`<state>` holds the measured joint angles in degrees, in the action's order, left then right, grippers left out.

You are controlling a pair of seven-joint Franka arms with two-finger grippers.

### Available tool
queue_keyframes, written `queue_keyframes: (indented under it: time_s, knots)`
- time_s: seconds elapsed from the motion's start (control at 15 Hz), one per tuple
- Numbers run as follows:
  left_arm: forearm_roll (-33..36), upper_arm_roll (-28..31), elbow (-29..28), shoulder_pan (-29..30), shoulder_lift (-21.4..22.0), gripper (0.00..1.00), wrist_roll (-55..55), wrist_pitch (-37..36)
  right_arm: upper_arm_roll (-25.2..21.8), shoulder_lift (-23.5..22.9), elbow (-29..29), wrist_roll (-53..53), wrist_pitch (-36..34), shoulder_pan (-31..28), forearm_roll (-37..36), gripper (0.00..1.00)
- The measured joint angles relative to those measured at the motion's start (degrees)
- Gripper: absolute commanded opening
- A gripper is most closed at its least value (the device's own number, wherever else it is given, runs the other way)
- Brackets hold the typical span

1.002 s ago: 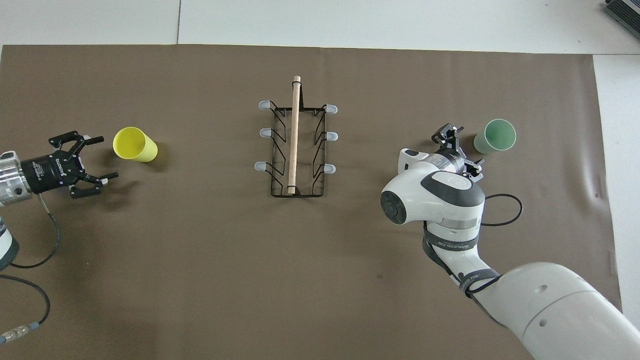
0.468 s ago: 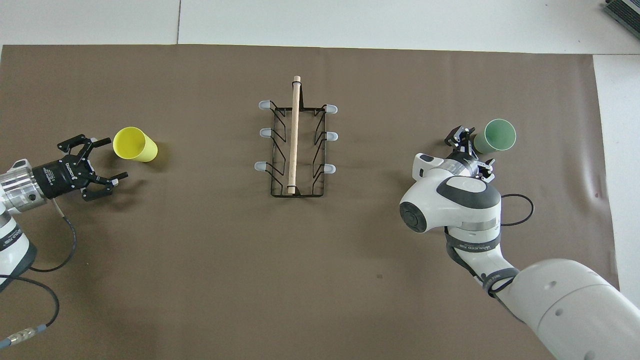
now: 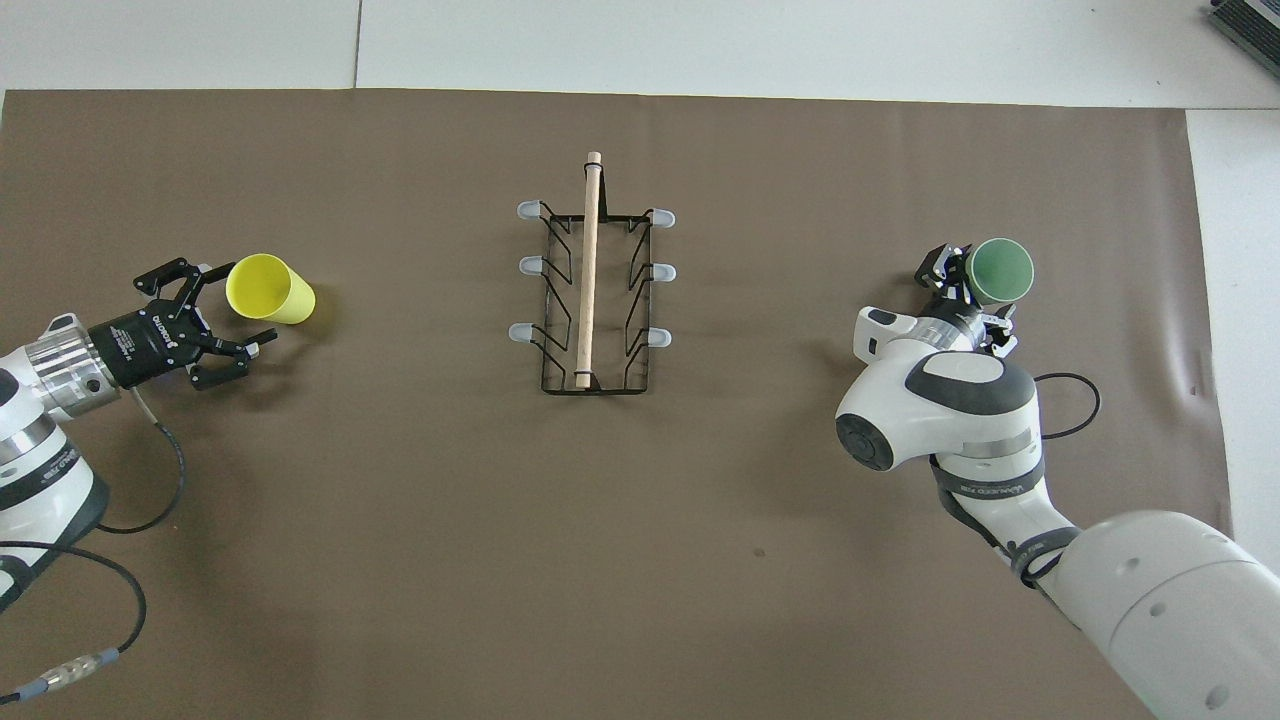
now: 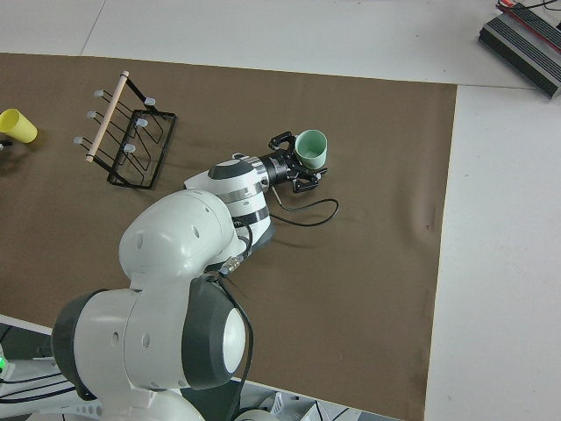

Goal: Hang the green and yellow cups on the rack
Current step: 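Close the left gripper on the yellow cup while the right gripper grasps the green cup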

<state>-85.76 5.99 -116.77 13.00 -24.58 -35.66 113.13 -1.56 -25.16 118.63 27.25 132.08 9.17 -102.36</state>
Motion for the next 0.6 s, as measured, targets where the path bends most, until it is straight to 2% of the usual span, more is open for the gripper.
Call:
queue_keyframes:
  time_s: [0.07, 0.47, 0.6]
  knots:
    - [-0.51, 0.0, -0.06, -0.15, 0.0, 1.0, 0.01, 0.35, 0.0, 0.0, 0.01, -0.01, 0.04, -0.15, -0.5, 0.02]
    - [-3.59, -0.06, -1.13, -1.72, 0.0, 1.0, 1.04, 2.23, -0.01, 0.12, 0.01, -0.01, 1.18, -0.57, -1.32, 0.0]
    - [-4.51, -0.05, -1.45, -2.04, 0.0, 1.0, 1.58, 2.49, -0.03, 0.67, -0.17, 0.13, 4.09, -1.37, -1.32, 0.0]
